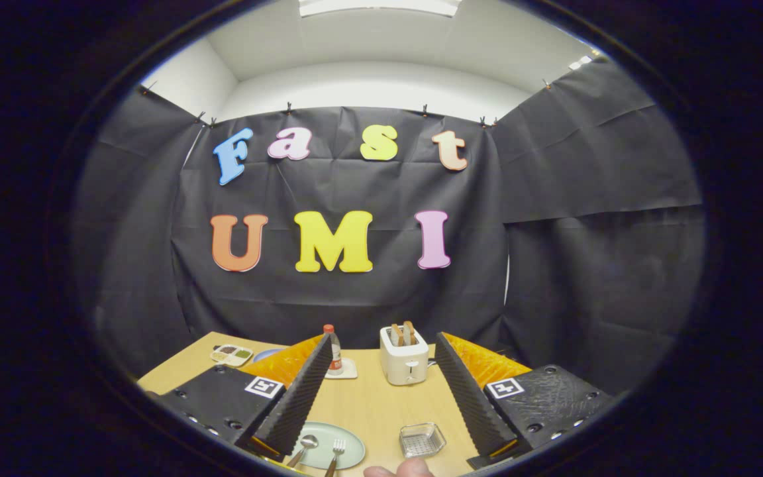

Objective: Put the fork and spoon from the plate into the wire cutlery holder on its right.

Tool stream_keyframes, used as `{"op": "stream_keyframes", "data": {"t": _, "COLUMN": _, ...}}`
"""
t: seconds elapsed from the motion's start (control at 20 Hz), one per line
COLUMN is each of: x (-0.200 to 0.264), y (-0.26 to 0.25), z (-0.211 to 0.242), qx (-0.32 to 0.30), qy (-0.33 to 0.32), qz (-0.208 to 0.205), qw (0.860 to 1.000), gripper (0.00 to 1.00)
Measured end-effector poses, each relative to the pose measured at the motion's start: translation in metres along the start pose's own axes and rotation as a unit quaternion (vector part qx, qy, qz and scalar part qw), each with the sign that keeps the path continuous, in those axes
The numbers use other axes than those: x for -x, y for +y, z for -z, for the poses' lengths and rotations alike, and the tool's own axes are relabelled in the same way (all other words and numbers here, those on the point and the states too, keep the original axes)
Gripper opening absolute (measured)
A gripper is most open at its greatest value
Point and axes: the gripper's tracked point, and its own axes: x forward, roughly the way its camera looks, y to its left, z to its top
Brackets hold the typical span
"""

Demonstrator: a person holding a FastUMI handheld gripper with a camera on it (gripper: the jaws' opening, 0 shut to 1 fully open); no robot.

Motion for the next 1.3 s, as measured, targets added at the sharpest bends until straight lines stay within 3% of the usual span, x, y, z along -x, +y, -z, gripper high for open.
{"op": "stream_keyframes", "data": {"t": 0.45, "x": 0.011, "y": 0.008, "z": -0.005, "qx": 0.009, "qy": 0.005, "qz": -0.006, "qw": 1.0, "gripper": 0.95}}
{"op": "stream_keyframes", "data": {"t": 0.7, "x": 0.009, "y": 0.02, "z": 0.018, "qx": 0.039, "qy": 0.029, "qz": -0.022, "qw": 0.999, "gripper": 0.95}}
{"op": "stream_keyframes", "data": {"t": 1.0, "x": 0.0, "y": 0.037, "z": 0.107, "qx": 0.034, "qy": 0.147, "qz": -0.053, "qw": 0.987, "gripper": 0.95}}
{"op": "stream_keyframes", "data": {"t": 1.3, "x": -0.001, "y": 0.057, "z": 0.211, "qx": 0.048, "qy": 0.295, "qz": -0.07, "qw": 0.952, "gripper": 0.96}}
